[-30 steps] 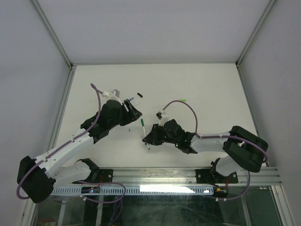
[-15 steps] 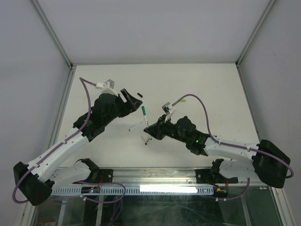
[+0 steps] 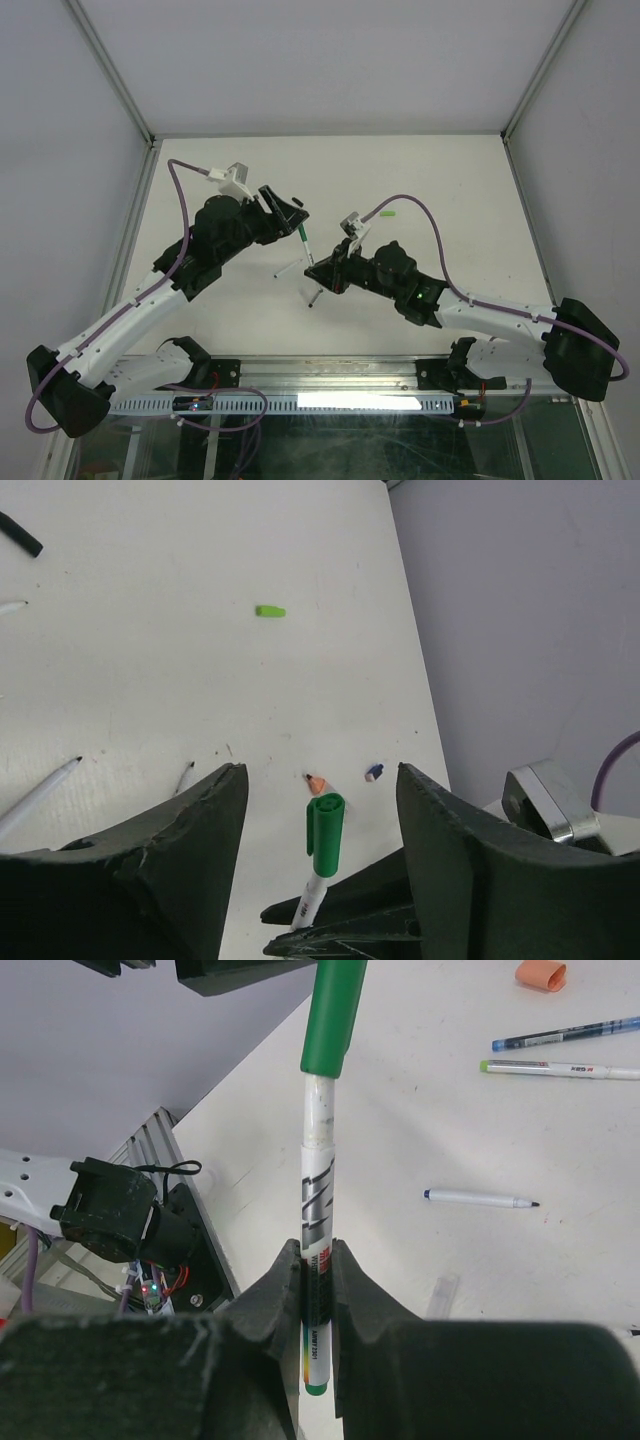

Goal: Insert the pens into the pen caps
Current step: Press the pen cap onto the pen.

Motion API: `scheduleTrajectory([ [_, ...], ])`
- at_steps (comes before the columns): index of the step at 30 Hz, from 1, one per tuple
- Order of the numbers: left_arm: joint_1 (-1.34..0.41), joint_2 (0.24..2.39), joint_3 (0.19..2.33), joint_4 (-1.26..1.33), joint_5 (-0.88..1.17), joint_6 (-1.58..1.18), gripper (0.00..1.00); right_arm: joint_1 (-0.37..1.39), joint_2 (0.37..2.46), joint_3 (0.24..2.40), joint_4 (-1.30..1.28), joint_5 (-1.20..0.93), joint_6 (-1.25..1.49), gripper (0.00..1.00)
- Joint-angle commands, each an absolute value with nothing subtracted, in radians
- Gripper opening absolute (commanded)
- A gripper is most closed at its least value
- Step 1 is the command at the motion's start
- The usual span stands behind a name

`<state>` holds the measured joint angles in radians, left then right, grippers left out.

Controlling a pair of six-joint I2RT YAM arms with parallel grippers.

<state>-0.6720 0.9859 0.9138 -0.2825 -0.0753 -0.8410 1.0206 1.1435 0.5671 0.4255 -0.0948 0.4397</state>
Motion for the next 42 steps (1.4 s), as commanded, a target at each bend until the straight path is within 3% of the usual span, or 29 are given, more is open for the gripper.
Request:
scheduleTrajectory([
  [1, -0.659, 0.990, 0.943, -0.201, -0.003, -0.812, 0.58, 1.020, 1.119, 0.632, 0.458, -0.110, 0.406, 0.00],
  [12, -0.661, 1.018, 0.935, -0.180, 0.035, -0.807, 0.45, 1.020, 1.139, 0.653, 0.459, -0.119, 0.403, 0.00],
  [29, -0.661, 1.009, 0.926, -0.173, 0.041, -0.789, 0.00, 1.019, 1.183, 0.747, 0.306, -0.011, 0.474, 0.00],
  [42, -0.662, 1.010, 0.906, -0.173, 0.045, -0.763, 0.00, 1.013, 1.236, 0.829, 0.230, 0.009, 0.526, 0.00],
])
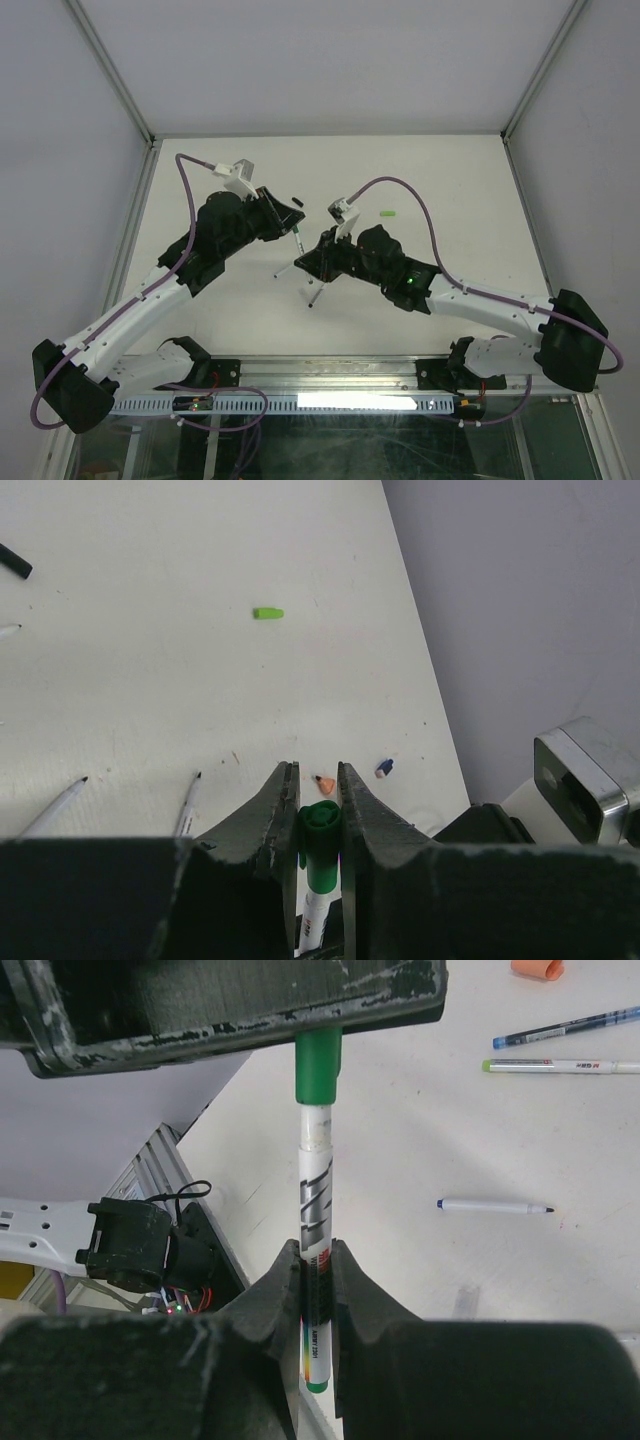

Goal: Insert the pens into the pen caps
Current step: Press the pen cap onto the pen.

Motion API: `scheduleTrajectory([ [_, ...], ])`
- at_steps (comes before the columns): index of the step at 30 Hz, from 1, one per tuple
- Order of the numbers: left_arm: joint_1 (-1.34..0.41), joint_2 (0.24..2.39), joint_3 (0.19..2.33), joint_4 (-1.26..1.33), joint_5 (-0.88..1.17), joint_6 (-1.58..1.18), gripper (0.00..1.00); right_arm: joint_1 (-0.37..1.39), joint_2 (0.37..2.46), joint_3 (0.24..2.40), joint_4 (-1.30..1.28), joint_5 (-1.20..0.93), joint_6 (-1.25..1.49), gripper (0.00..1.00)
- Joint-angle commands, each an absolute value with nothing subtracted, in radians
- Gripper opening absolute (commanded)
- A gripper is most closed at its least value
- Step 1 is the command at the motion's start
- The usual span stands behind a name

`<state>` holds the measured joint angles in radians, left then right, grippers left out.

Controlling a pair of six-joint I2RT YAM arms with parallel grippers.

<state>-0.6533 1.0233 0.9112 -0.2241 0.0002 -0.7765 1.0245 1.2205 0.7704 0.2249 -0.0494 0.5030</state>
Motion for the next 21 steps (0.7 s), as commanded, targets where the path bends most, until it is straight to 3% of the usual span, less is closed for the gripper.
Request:
scheduleTrajectory([
  [1, -0.662, 1.009, 0.904, -0.174, 0.046, -0.761, 0.00, 1.012, 1.238, 0.833, 0.227, 0.011, 0.525, 0.00],
  [21, -0.662, 0.997, 0.865, -0.182, 0.058, -0.772, 0.00, 0.935, 1.343, 0.963, 0.212, 0.064, 0.524, 0.00],
])
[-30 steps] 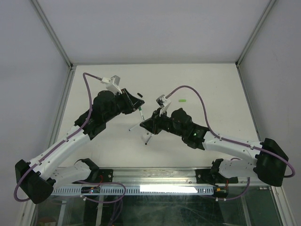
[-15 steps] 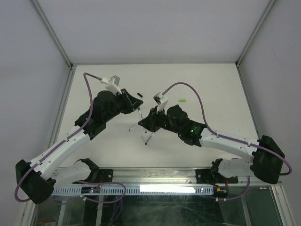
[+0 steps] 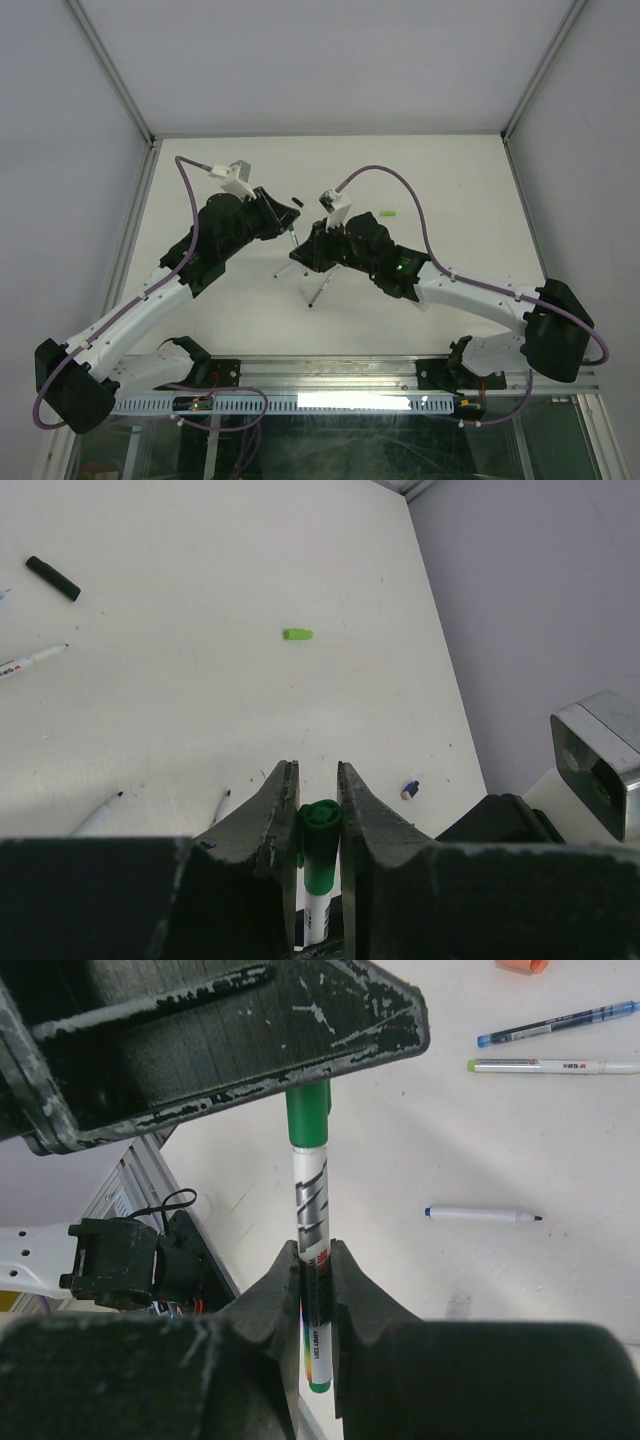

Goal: Insert the pens into the pen caps
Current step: Press the pen cap onto the pen.

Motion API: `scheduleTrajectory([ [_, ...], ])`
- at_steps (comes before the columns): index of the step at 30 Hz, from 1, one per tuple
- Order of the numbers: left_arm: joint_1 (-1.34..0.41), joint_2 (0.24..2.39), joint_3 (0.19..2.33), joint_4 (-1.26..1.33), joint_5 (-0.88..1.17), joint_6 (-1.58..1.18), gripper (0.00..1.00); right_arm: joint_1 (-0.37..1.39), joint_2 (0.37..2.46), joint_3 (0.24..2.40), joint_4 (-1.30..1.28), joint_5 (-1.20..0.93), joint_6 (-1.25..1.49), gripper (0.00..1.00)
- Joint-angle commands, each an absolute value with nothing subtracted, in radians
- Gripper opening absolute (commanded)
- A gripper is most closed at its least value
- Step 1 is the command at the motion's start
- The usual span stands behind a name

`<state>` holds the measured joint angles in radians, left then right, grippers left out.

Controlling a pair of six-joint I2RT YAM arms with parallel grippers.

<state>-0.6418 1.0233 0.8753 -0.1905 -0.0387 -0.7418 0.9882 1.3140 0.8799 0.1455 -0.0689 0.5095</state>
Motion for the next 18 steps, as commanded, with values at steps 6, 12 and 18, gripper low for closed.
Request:
scheduleTrajectory([
  [6, -0.666, 1.017, 0.865, -0.188, 0.094, -0.781, 0.00, 0.930, 1.345, 0.941, 0.337, 0.132, 0.484, 0.00],
  [12, -0.669, 1.011, 0.864, -0.187, 0.112, -0.772, 0.00, 0.924, 1.316, 0.944, 0.438, 0.219, 0.383, 0.00],
  [18, -0.685, 1.026, 0.868, -0.185, 0.126, -0.760, 0.00, 0.875, 1.334, 1.022, 0.463, 0.212, 0.336, 0.00],
])
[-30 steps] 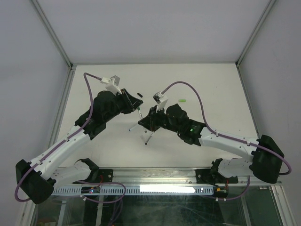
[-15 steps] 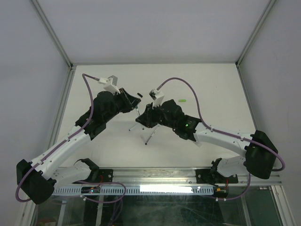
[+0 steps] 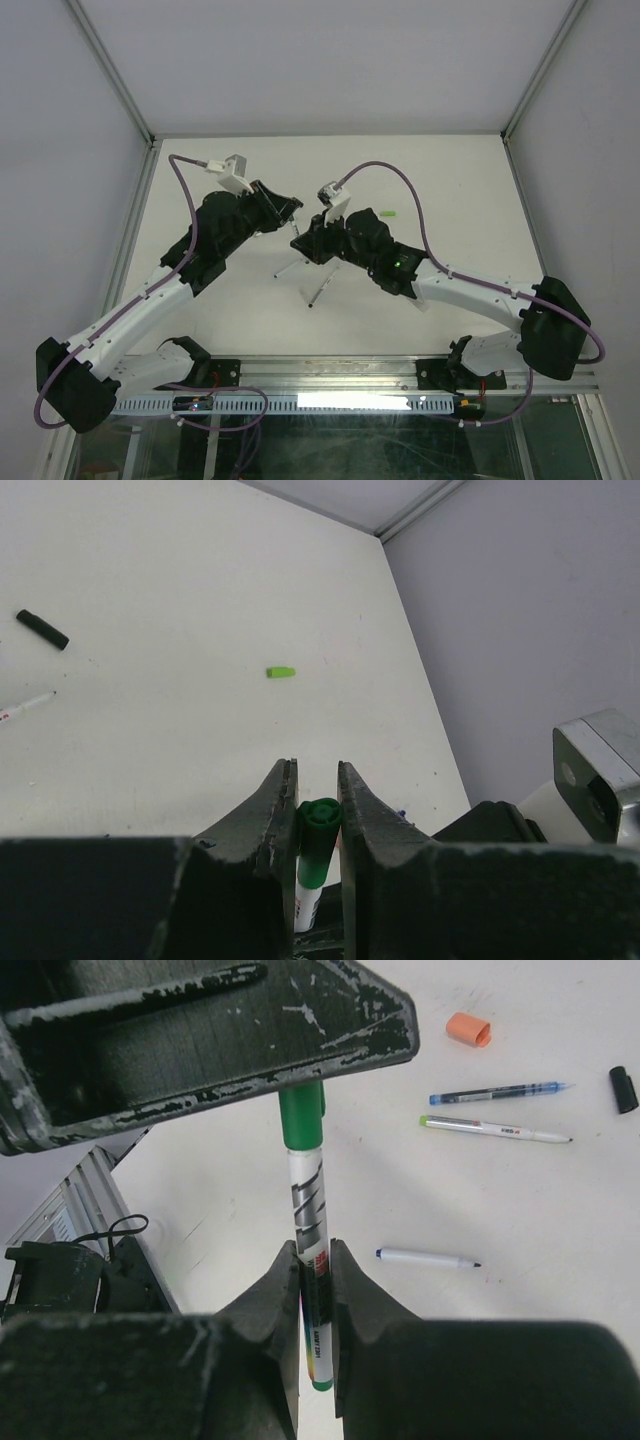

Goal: Insert the pens into the pen caps
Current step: Press the pen cap onto the pen.

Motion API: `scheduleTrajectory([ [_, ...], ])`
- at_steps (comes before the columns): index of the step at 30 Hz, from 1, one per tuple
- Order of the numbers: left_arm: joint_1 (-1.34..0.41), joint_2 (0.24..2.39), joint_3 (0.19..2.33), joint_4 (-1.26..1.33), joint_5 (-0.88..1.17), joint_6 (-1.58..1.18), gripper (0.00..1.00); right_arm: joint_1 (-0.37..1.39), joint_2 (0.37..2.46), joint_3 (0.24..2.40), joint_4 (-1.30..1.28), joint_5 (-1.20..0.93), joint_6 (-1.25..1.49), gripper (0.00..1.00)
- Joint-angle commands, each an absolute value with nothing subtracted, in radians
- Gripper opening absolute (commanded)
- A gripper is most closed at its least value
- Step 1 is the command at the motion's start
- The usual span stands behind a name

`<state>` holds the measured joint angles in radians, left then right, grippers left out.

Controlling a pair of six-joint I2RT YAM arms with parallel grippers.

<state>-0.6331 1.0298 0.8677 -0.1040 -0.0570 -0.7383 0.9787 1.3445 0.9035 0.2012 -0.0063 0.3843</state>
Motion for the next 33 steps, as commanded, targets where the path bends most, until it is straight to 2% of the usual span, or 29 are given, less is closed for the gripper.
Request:
scheduleTrajectory([
  [1, -0.695, 1.028, 0.868, -0.184, 0.121, -0.755, 0.00, 0.863, 1.339, 1.045, 0.463, 0.205, 0.330, 0.00],
  [13, -0.767, 1.068, 0.891, -0.192, 0.099, -0.718, 0.00, 0.755, 1.426, 1.386, 0.417, 0.094, 0.306, 0.00],
  [22, -0.773, 1.069, 0.883, -0.199, 0.120, -0.710, 0.00, 0.672, 1.428, 1.462, 0.414, 0.076, 0.295, 0.00],
  [30, -0.800, 1.083, 0.887, -0.200, 0.103, -0.712, 0.00, 0.642, 1.498, 1.667, 0.355, 0.020, 0.293, 0.00],
  [33, -0.797, 1.061, 0.894, -0.196, 0.077, -0.709, 0.00, 0.641, 1.487, 1.640, 0.321, -0.020, 0.286, 0.00],
])
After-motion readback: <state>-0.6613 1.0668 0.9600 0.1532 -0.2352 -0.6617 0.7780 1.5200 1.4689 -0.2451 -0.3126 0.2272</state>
